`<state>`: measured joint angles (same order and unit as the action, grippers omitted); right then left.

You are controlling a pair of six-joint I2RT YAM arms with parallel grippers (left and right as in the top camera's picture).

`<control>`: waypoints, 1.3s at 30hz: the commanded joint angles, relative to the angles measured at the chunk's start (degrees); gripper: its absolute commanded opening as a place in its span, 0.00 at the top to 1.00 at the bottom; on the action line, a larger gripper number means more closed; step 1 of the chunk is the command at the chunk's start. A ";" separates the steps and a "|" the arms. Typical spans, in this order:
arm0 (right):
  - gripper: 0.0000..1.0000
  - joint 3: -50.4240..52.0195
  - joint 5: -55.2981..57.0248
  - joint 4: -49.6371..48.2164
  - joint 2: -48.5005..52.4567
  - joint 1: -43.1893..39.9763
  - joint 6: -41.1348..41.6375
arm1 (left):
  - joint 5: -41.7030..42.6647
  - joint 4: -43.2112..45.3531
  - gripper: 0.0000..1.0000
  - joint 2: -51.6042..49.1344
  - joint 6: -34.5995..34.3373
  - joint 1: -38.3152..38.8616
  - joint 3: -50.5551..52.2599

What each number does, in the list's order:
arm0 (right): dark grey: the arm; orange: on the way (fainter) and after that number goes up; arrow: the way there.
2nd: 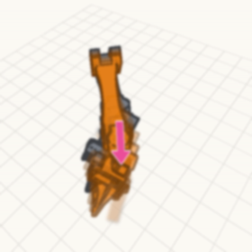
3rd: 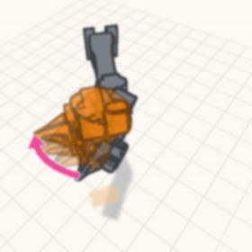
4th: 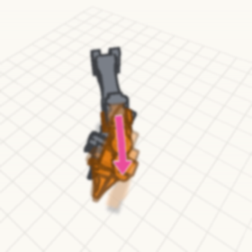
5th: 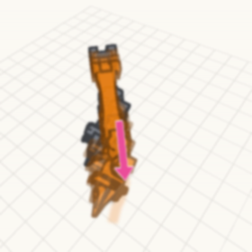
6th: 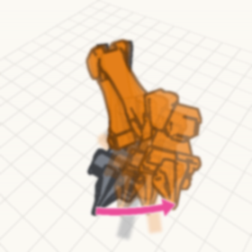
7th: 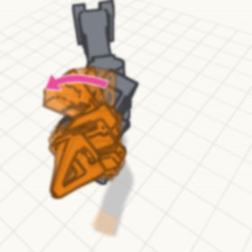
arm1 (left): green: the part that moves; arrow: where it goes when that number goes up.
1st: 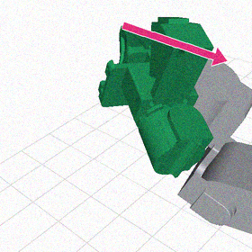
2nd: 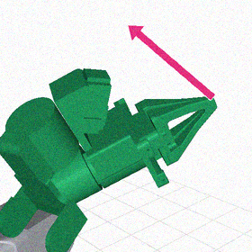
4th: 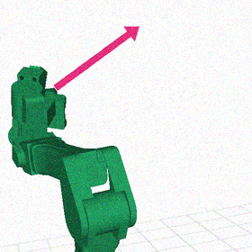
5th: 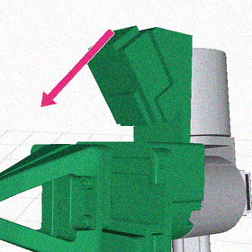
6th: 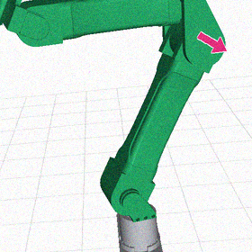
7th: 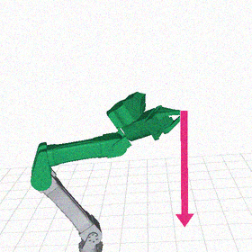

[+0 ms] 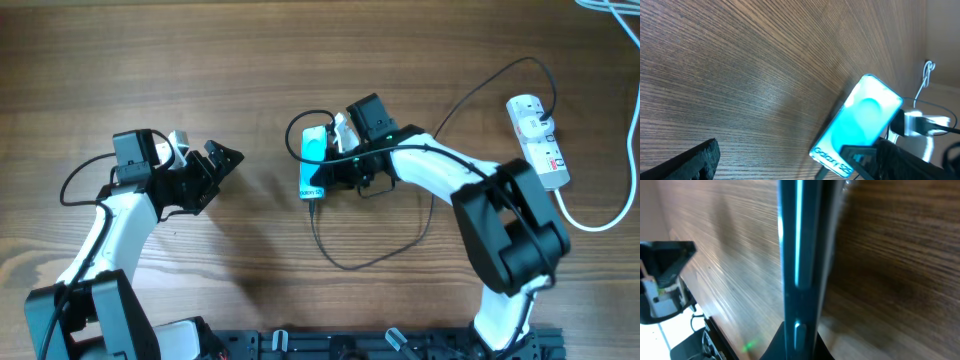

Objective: Plug charger to phone and switch on socket

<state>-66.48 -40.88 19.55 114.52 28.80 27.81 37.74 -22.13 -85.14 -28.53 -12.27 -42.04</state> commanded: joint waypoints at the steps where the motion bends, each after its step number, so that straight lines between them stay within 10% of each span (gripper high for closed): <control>1: 0.96 -0.57 -2.97 -0.70 2.25 0.00 -3.65 | -0.35 0.02 0.00 -0.04 1.33 0.42 -0.17; 39: 0.83 -0.57 16.98 5.60 2.27 0.00 -2.38 | -0.35 0.02 0.00 -0.04 1.33 0.42 -0.17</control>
<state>-67.94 -35.66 23.73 115.44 28.95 25.45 37.71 -22.11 -85.14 -28.51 -12.05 -42.04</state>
